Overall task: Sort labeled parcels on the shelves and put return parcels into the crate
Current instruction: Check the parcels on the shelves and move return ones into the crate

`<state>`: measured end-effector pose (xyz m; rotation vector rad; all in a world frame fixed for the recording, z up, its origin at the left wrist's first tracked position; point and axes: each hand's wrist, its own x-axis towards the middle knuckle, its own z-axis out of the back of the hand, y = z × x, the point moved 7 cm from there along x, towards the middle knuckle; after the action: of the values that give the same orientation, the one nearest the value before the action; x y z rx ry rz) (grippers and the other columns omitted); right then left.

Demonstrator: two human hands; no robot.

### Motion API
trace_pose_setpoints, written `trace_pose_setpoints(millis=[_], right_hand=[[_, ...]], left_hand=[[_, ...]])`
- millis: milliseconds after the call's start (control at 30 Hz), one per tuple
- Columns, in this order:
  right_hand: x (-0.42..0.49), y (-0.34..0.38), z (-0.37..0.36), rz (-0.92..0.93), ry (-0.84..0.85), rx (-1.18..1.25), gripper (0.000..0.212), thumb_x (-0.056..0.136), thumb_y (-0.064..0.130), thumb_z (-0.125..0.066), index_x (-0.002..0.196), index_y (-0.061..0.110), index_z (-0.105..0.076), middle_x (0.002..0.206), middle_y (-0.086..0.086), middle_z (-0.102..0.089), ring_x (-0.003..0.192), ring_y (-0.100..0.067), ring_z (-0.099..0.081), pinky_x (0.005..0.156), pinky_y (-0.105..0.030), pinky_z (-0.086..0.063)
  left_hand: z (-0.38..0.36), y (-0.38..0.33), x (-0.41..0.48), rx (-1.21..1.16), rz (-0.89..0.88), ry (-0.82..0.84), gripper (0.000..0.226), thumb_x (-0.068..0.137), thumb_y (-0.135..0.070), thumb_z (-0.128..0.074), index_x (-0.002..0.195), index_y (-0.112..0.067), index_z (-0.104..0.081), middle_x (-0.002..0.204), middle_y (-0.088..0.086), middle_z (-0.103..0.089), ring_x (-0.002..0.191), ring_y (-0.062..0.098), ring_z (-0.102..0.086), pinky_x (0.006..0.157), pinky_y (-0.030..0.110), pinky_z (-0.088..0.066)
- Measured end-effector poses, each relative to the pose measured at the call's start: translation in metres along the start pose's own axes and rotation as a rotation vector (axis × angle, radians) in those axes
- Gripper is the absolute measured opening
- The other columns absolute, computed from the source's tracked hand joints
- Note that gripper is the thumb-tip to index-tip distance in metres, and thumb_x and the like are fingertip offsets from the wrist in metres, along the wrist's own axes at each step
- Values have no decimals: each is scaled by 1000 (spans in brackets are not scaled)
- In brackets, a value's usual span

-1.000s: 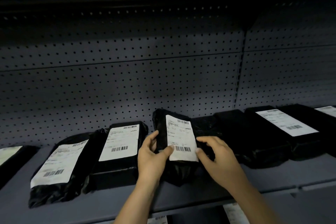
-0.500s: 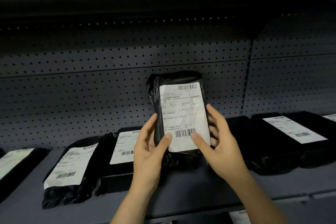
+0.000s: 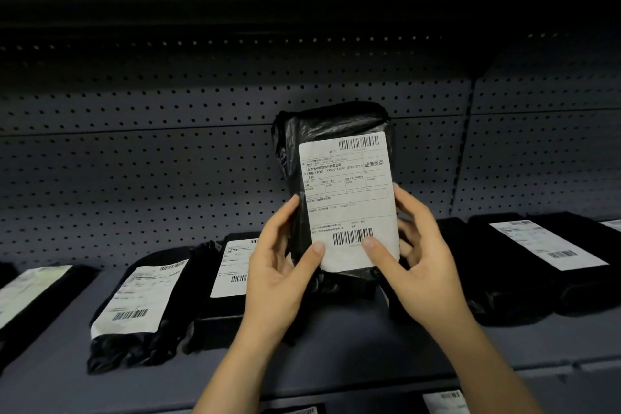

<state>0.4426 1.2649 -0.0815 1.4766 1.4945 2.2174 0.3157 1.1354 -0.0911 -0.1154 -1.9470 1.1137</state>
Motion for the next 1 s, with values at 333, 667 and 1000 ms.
trace_pose_setpoints(millis=[333, 667, 1000], right_hand=[[1, -37, 2, -249, 10, -144, 59, 85, 19, -73, 135, 36, -47, 130, 10, -52, 105, -3, -61, 82, -23, -57], [-22, -82, -10, -482, 202, -291, 54, 90, 19, -67, 133, 39, -43, 110, 25, -61, 97, 12, -60, 73, -4, -45], [-30, -94, -24, -363, 360, -744, 43, 96, 23, -56, 137, 15, -49, 133, 2, -46, 118, -10, -49, 91, -11, -36]], left_hand=[[7, 23, -3, 496, 149, 8, 50, 89, -12, -66, 134, -29, -52, 121, -24, -61, 116, -12, -51, 92, 5, -40], [2, 66, -22, 924, 319, 223, 55, 97, -23, -53, 148, -20, -34, 140, -15, -44, 134, 3, -37, 94, -7, -22], [2, 95, -30, 1188, 335, 307, 42, 96, -19, -48, 137, -15, -50, 152, 10, -35, 141, 22, -32, 112, 24, -27]])
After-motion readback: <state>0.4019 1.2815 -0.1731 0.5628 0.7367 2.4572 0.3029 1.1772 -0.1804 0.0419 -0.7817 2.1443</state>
